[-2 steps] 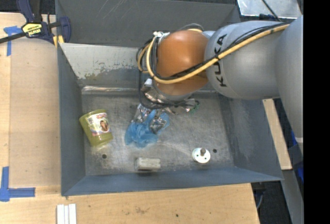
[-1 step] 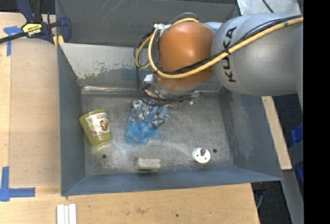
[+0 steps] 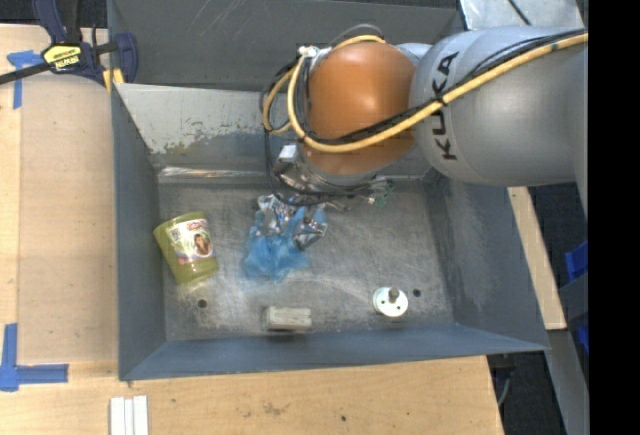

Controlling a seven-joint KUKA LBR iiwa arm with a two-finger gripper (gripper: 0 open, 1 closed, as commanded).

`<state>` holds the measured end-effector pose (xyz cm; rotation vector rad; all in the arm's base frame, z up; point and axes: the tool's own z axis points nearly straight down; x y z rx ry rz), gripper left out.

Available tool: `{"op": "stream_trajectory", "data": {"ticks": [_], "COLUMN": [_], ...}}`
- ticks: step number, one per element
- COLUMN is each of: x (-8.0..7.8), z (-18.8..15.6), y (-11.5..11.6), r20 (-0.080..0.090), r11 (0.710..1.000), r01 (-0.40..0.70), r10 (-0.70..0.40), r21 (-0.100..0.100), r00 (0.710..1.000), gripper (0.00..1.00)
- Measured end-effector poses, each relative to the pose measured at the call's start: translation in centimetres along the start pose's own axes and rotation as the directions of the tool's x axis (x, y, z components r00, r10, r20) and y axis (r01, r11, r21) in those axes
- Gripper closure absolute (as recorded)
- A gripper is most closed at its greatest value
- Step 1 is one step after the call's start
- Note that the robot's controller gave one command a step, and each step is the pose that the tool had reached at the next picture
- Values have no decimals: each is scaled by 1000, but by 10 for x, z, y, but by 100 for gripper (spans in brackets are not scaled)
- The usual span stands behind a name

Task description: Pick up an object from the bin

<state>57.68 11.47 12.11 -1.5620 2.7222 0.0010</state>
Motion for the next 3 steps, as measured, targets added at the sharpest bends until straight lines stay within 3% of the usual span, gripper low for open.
{"op": "stream_trajectory", "data": {"ticks": [1,2,3], "x": [1,-8,-15], "z": [-4,-64,-82], "y": [1,17,31], "r20": [-3,-2,8], "r11": [1000,989,986], "r01": [4,149,166], "r10": [-4,-149,-166], "r21": [-4,-3,12], "r00": [1000,989,986], "gripper": [100,100,100]}}
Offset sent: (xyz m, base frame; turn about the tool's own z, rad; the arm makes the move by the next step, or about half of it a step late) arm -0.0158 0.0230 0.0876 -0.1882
